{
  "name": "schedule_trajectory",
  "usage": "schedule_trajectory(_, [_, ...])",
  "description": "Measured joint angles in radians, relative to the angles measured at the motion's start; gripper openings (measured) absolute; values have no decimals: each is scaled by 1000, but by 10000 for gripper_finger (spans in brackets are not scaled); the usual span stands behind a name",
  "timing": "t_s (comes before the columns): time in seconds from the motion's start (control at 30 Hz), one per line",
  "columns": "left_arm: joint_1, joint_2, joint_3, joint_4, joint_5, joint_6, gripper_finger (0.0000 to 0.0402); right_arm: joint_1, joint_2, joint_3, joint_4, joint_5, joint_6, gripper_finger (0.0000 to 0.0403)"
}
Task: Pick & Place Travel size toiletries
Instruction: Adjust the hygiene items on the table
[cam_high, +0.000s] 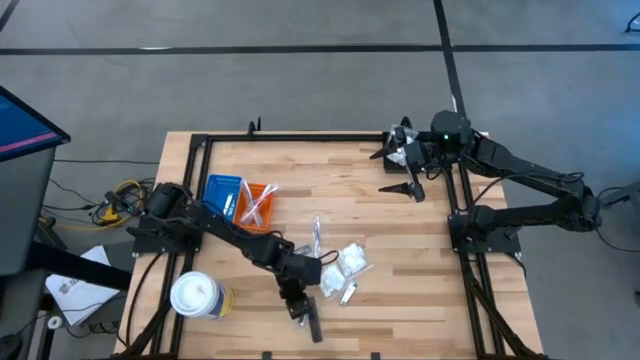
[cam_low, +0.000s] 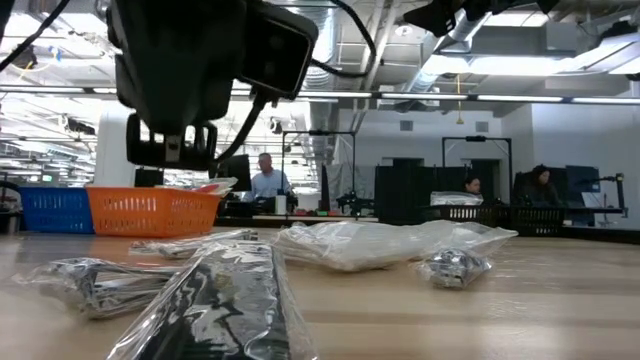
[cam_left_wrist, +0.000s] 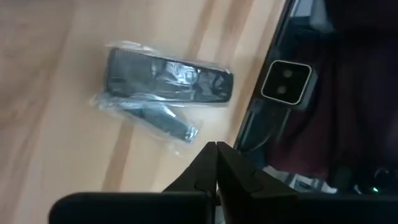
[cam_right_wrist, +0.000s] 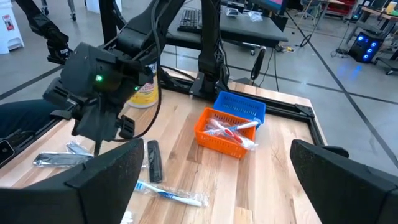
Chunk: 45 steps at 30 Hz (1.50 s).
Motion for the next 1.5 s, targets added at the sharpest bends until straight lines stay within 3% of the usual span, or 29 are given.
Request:
schedule_trajectory(0.27, [27, 105, 0, 170, 160, 13, 0, 0, 11, 0, 9, 0, -5, 398])
schedule_trajectory(0.47, [55, 128, -1, 187, 233, 80, 0, 0, 14, 0, 21, 0, 0, 396])
schedule_trajectory(0.8, [88, 128, -1, 67, 141, 256, 0, -1, 14, 0, 23, 0, -11, 396])
schedule_trajectory(1.5, [112, 128, -1, 30, 39, 331, 0, 0, 14, 0, 23, 0, -8, 398])
